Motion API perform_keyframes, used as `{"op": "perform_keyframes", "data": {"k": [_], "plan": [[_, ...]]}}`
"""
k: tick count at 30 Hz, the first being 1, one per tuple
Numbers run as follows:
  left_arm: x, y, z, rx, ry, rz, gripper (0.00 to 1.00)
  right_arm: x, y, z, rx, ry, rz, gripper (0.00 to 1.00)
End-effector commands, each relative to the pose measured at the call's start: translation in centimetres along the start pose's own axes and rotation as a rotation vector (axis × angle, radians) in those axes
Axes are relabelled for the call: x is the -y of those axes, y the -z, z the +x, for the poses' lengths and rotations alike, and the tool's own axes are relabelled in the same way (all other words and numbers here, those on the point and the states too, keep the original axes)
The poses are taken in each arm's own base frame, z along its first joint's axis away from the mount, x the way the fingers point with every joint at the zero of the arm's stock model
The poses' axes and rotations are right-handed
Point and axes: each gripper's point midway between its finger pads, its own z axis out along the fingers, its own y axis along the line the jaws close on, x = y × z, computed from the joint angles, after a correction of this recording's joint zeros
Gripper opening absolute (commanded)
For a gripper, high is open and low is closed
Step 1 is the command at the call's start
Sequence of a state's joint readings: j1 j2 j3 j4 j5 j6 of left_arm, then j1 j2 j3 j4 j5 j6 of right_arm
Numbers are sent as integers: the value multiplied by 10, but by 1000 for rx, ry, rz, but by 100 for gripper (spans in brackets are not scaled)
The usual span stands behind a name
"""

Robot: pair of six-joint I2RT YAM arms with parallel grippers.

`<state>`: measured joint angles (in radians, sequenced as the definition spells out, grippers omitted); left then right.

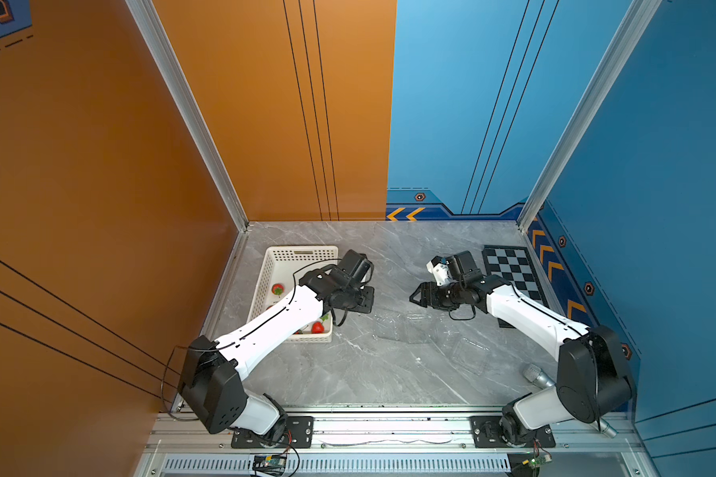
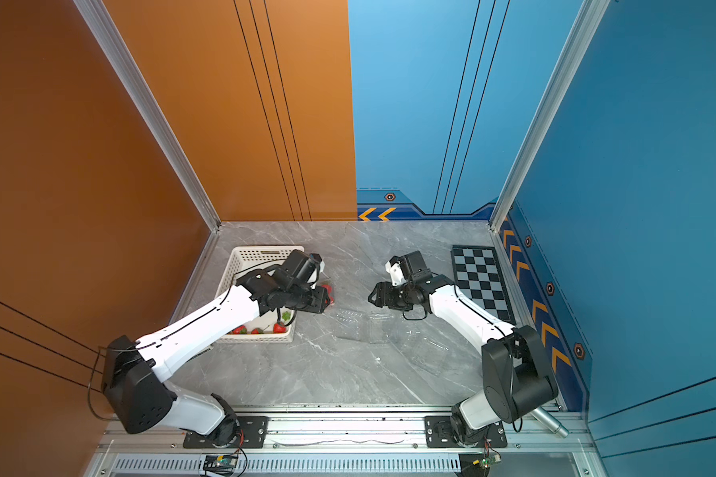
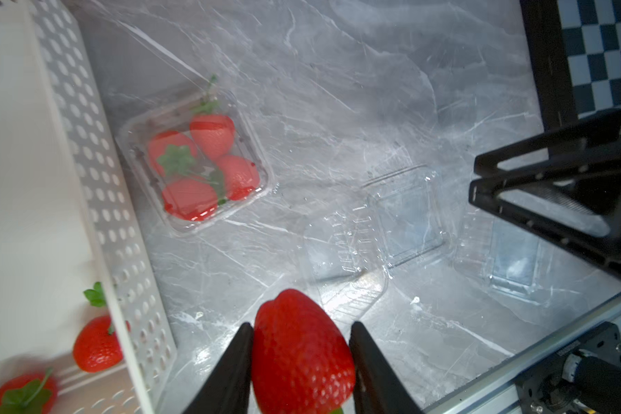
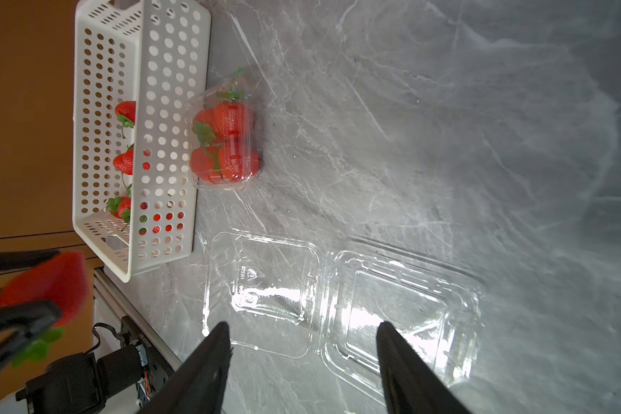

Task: Pack strawberries into containers
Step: Pick up the strawberry from the basket, then place the strawberry in the packing box.

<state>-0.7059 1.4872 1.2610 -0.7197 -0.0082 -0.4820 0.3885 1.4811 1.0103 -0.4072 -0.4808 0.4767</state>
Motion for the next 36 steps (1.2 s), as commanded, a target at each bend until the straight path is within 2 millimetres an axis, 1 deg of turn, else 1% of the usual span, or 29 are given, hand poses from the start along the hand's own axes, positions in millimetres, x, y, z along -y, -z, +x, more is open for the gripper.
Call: {"op": "perform_keyframes", "data": {"k": [1, 2, 4, 7, 13, 18, 23, 25, 28, 34, 36], "plan": [[5, -22, 21, -68, 0, -73, 4, 3, 11, 2, 18, -34, -18, 67], [13, -26, 23, -71, -11, -58, 4, 5, 12, 4, 16, -42, -16, 67], [21, -37, 28, -90, -15, -50, 4, 12, 11, 8, 4, -67, -7, 67], [29, -53, 33, -120, -15, -39, 5, 21, 8, 14, -17, -98, -1, 66], [35, -80, 39, -163, -20, -36, 5, 26, 7, 20, -25, -98, 7, 66], [30, -100, 43, -199, -19, -69, 6, 31, 6, 23, -30, -104, 17, 66], [22, -110, 45, -205, -21, -109, 7, 41, 1, 26, -42, -124, 56, 66], [13, -112, 46, -206, -8, -143, 8, 46, -1, 28, -47, -131, 86, 66], [7, -114, 46, -203, -8, -169, 8, 50, -4, 30, -53, -143, 107, 67], [2, -117, 47, -210, -5, -189, 11, 50, -7, 33, -64, -141, 128, 67], [1, -118, 48, -215, -1, -189, 13, 47, -8, 33, -67, -132, 128, 68]]}}
